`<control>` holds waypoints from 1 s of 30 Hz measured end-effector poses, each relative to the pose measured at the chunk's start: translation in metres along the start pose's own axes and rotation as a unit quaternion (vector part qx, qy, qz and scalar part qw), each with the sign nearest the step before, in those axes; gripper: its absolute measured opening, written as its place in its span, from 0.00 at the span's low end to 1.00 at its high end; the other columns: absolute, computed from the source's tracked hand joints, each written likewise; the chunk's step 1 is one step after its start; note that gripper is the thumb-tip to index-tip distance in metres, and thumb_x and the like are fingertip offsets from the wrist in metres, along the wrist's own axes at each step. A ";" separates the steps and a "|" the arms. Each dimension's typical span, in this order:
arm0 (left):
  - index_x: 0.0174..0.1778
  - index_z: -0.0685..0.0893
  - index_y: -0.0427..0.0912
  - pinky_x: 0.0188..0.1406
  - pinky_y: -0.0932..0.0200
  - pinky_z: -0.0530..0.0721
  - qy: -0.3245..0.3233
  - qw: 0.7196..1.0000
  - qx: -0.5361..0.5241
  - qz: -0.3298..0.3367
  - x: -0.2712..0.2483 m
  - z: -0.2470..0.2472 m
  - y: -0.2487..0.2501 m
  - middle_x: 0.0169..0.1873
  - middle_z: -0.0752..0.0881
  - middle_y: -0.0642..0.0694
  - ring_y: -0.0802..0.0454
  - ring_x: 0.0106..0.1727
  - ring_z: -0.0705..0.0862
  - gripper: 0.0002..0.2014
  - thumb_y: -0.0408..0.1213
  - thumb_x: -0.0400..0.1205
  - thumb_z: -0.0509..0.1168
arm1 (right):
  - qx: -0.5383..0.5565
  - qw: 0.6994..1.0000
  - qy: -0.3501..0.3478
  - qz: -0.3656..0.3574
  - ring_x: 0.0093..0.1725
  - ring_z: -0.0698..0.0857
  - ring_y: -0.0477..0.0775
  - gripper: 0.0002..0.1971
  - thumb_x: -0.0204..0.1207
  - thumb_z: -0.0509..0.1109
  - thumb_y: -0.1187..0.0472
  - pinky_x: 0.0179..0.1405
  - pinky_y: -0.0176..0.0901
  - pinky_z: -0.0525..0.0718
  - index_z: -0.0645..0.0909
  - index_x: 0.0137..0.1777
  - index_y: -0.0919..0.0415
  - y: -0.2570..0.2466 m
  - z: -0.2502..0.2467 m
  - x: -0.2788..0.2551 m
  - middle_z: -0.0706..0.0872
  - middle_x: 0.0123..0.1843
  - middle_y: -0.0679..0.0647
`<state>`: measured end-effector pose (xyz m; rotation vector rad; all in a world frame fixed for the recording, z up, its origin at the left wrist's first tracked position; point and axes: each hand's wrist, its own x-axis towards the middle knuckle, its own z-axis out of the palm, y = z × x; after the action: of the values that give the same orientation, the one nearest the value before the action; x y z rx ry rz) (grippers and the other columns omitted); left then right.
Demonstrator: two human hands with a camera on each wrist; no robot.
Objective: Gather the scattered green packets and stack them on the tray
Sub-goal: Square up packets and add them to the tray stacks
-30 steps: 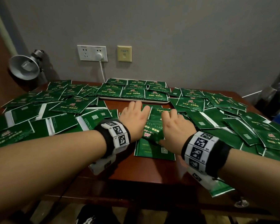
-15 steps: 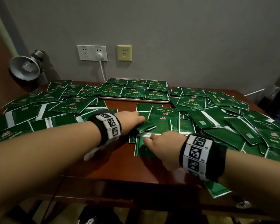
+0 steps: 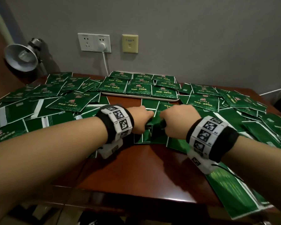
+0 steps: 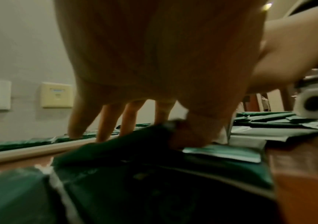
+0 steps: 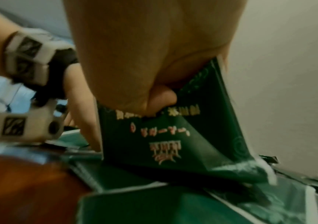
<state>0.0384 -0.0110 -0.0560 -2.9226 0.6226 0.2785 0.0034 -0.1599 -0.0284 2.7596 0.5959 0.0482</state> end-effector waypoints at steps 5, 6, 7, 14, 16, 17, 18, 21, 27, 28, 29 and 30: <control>0.47 0.83 0.48 0.74 0.26 0.60 0.003 0.995 -0.096 0.015 0.004 0.003 -0.022 0.55 0.79 0.49 0.46 0.64 0.77 0.09 0.29 0.77 0.65 | 0.115 0.987 -0.102 0.046 0.47 0.84 0.58 0.14 0.73 0.64 0.52 0.43 0.44 0.84 0.80 0.57 0.54 0.010 0.011 0.028 0.84 0.48 0.52; 0.42 0.83 0.50 0.75 0.23 0.48 -0.006 0.991 -0.134 0.006 0.002 0.005 -0.027 0.57 0.80 0.51 0.48 0.67 0.74 0.10 0.28 0.75 0.64 | 0.119 0.986 -0.106 0.046 0.49 0.84 0.58 0.15 0.74 0.65 0.51 0.47 0.46 0.86 0.79 0.58 0.55 0.011 0.015 0.032 0.84 0.50 0.53; 0.39 0.82 0.51 0.75 0.23 0.43 -0.002 0.987 -0.160 -0.003 0.000 0.007 -0.031 0.60 0.80 0.53 0.48 0.70 0.70 0.10 0.29 0.74 0.63 | 0.119 0.986 -0.104 0.045 0.50 0.83 0.58 0.17 0.74 0.66 0.49 0.49 0.48 0.86 0.77 0.59 0.55 0.012 0.020 0.035 0.84 0.53 0.53; 0.75 0.64 0.44 0.65 0.39 0.78 -0.002 0.969 -0.118 -0.217 0.012 0.010 -0.037 0.71 0.70 0.37 0.36 0.69 0.75 0.47 0.76 0.70 0.60 | 0.073 0.983 -0.169 0.018 0.31 0.77 0.51 0.24 0.80 0.63 0.39 0.27 0.38 0.73 0.72 0.32 0.58 0.011 0.021 0.044 0.77 0.33 0.52; 0.75 0.61 0.44 0.66 0.38 0.77 -0.042 0.965 -0.082 -0.246 0.015 0.013 -0.034 0.70 0.70 0.36 0.35 0.70 0.74 0.48 0.74 0.68 0.64 | 0.077 0.980 -0.183 0.027 0.29 0.75 0.49 0.24 0.82 0.62 0.43 0.25 0.37 0.70 0.72 0.30 0.58 0.011 0.022 0.043 0.76 0.31 0.52; 0.74 0.61 0.45 0.65 0.40 0.77 -0.052 0.963 -0.083 -0.250 0.015 0.012 -0.032 0.69 0.70 0.36 0.34 0.69 0.74 0.46 0.71 0.69 0.68 | 0.092 0.978 -0.183 0.044 0.28 0.75 0.48 0.22 0.83 0.62 0.46 0.24 0.37 0.70 0.72 0.30 0.59 0.013 0.022 0.042 0.77 0.30 0.52; 0.72 0.62 0.45 0.61 0.43 0.78 -0.058 0.962 -0.097 -0.249 0.015 0.010 -0.033 0.68 0.70 0.36 0.34 0.69 0.74 0.42 0.64 0.70 0.71 | 0.118 0.974 -0.183 0.068 0.27 0.76 0.48 0.21 0.83 0.62 0.50 0.24 0.36 0.72 0.74 0.30 0.59 0.017 0.022 0.042 0.79 0.28 0.50; 0.67 0.65 0.49 0.49 0.48 0.82 -0.079 0.960 -0.165 -0.210 0.009 0.001 -0.037 0.60 0.70 0.40 0.38 0.60 0.76 0.33 0.43 0.70 0.75 | 0.227 0.950 -0.170 0.131 0.16 0.79 0.47 0.18 0.85 0.60 0.58 0.21 0.33 0.77 0.79 0.34 0.63 0.028 0.018 0.034 0.82 0.17 0.48; 0.58 0.71 0.51 0.51 0.52 0.76 -0.027 0.979 -0.128 -0.155 0.000 0.007 -0.039 0.56 0.76 0.46 0.45 0.57 0.74 0.30 0.58 0.67 0.77 | -0.014 0.987 -0.155 -0.028 0.38 0.81 0.52 0.02 0.75 0.67 0.60 0.36 0.40 0.81 0.80 0.44 0.58 0.027 -0.001 0.010 0.83 0.40 0.52; 0.56 0.72 0.50 0.51 0.52 0.76 -0.011 0.979 -0.132 -0.154 -0.001 0.008 -0.038 0.55 0.77 0.45 0.45 0.57 0.74 0.29 0.57 0.68 0.77 | -0.043 0.989 -0.112 -0.085 0.50 0.82 0.54 0.12 0.73 0.70 0.61 0.45 0.44 0.83 0.77 0.56 0.57 0.026 0.001 0.010 0.81 0.52 0.54; 0.55 0.72 0.49 0.50 0.53 0.76 -0.002 0.979 -0.137 -0.152 -0.002 0.009 -0.037 0.55 0.77 0.45 0.44 0.56 0.75 0.27 0.54 0.69 0.77 | -0.068 0.984 -0.077 -0.145 0.62 0.78 0.56 0.24 0.71 0.73 0.60 0.56 0.46 0.82 0.71 0.67 0.55 0.025 0.005 0.012 0.77 0.65 0.54; 0.55 0.72 0.48 0.49 0.54 0.76 0.003 0.978 -0.143 -0.152 -0.002 0.009 -0.038 0.56 0.77 0.44 0.44 0.55 0.76 0.26 0.52 0.69 0.77 | -0.086 0.977 -0.053 -0.187 0.71 0.72 0.56 0.33 0.70 0.74 0.59 0.64 0.49 0.79 0.65 0.73 0.54 0.023 0.009 0.015 0.71 0.74 0.53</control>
<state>0.0508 0.0253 -0.0603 -3.2332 0.1369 0.3462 0.0267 -0.1764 -0.0303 2.4248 1.0192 -0.1266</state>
